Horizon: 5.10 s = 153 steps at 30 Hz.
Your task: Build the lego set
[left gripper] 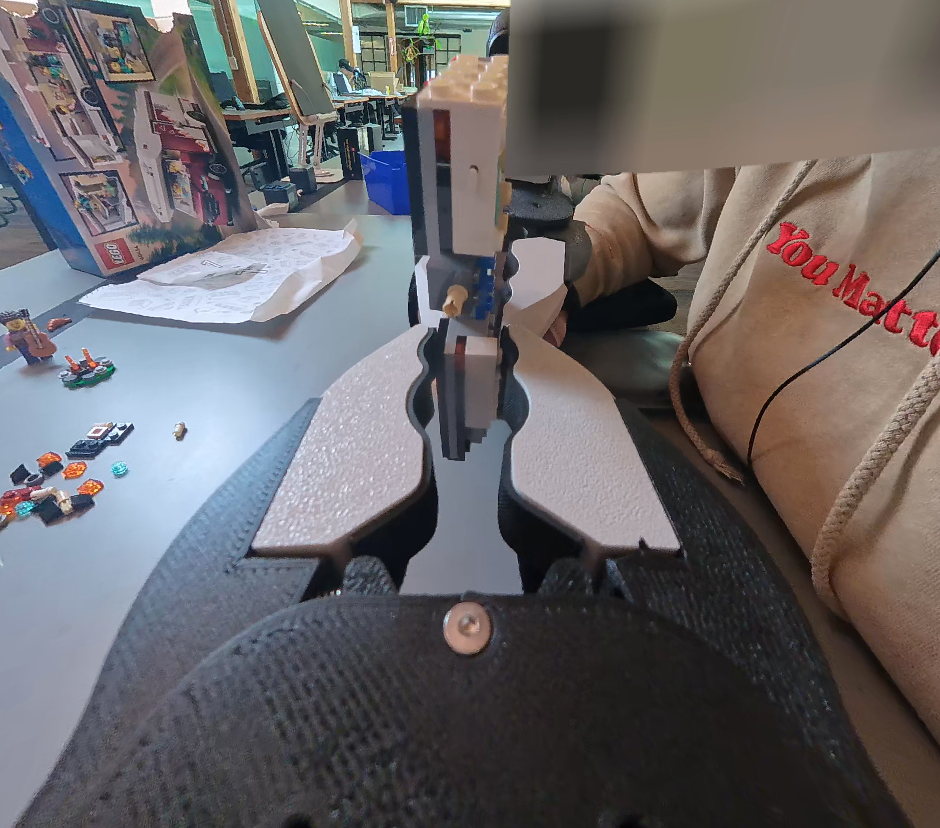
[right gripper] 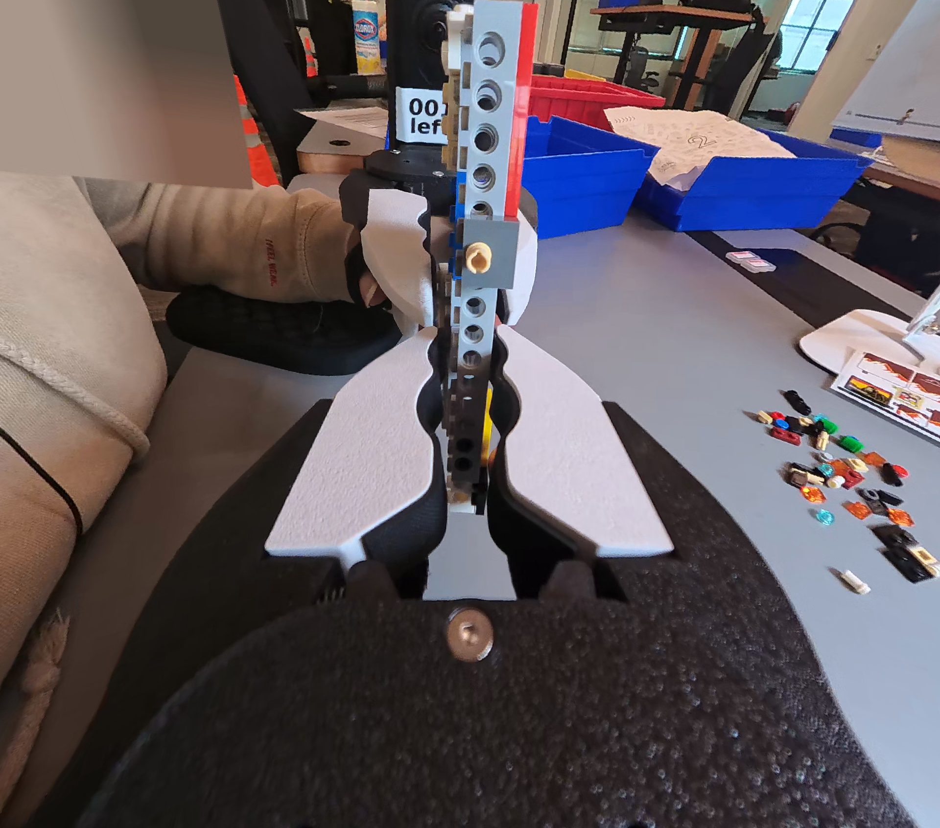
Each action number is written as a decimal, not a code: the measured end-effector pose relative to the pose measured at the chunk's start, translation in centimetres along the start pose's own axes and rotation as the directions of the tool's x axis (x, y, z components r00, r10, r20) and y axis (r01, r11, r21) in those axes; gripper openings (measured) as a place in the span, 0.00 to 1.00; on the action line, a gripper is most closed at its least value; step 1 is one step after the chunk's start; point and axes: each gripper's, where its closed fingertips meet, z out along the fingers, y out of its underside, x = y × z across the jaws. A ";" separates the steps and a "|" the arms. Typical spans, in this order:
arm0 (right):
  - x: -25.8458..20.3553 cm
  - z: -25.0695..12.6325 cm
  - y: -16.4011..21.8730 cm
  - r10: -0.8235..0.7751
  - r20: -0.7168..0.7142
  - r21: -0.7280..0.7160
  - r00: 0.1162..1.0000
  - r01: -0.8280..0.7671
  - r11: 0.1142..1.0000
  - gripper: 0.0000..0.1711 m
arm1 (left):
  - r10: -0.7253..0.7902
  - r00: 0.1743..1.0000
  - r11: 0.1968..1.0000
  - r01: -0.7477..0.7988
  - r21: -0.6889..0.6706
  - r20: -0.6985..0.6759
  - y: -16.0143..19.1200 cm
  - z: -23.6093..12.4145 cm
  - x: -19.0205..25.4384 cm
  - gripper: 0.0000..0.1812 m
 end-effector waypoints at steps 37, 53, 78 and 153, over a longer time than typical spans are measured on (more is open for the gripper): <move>1.2 -0.2 -0.2 0.287 0.110 0.081 0.952 -0.297 0.951 0.09 | -0.138 0.990 0.990 0.139 -0.026 0.035 0.6 0.1 -1.0 0.16; 0.3 -0.8 -0.7 0.160 0.171 0.109 0.972 -0.180 0.978 0.10 | -0.184 0.983 0.980 0.181 -0.076 -0.026 1.4 0.8 0.3 0.13; -0.1 -1.2 -1.0 -0.044 0.105 0.018 0.993 0.042 0.999 0.14 | -0.050 0.998 0.998 0.051 0.024 -0.036 0.0 0.3 0.7 0.13; -0.4 0.2 0.2 -0.084 0.041 -0.020 0.996 0.085 0.996 0.08 | 0.158 0.983 0.978 -0.169 0.123 0.090 -2.5 -0.8 0.5 0.12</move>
